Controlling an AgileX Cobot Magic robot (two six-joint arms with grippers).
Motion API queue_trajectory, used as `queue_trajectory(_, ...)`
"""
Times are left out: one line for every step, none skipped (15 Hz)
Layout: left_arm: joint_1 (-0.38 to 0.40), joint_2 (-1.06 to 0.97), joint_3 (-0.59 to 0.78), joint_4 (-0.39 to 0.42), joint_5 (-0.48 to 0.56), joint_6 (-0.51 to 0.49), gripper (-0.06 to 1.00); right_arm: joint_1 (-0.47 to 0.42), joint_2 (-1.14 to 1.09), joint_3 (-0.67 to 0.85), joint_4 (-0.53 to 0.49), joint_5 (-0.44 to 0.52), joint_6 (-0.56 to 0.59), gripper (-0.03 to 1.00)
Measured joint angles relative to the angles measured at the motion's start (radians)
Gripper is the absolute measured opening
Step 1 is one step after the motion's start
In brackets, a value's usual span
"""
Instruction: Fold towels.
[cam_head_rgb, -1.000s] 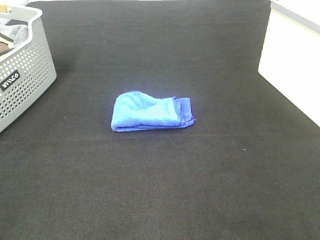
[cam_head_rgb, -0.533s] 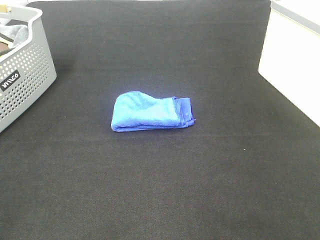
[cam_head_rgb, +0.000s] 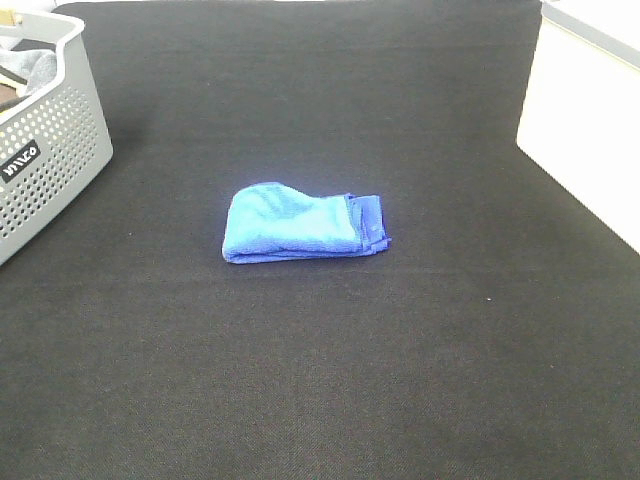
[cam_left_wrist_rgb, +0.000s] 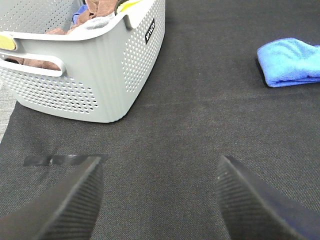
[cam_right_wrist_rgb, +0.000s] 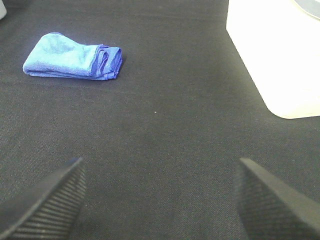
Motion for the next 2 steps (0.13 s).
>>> queue_trajectory(0.0, 0.0, 0.0, 0.0, 0.0, 0.0, 0.63, 0.0, 0.0, 0.0, 0.0, 0.0, 0.0, 0.77)
queue_trajectory(0.0, 0.0, 0.0, 0.0, 0.0, 0.0, 0.63, 0.0, 0.0, 0.0, 0.0, 0.0, 0.0, 0.77)
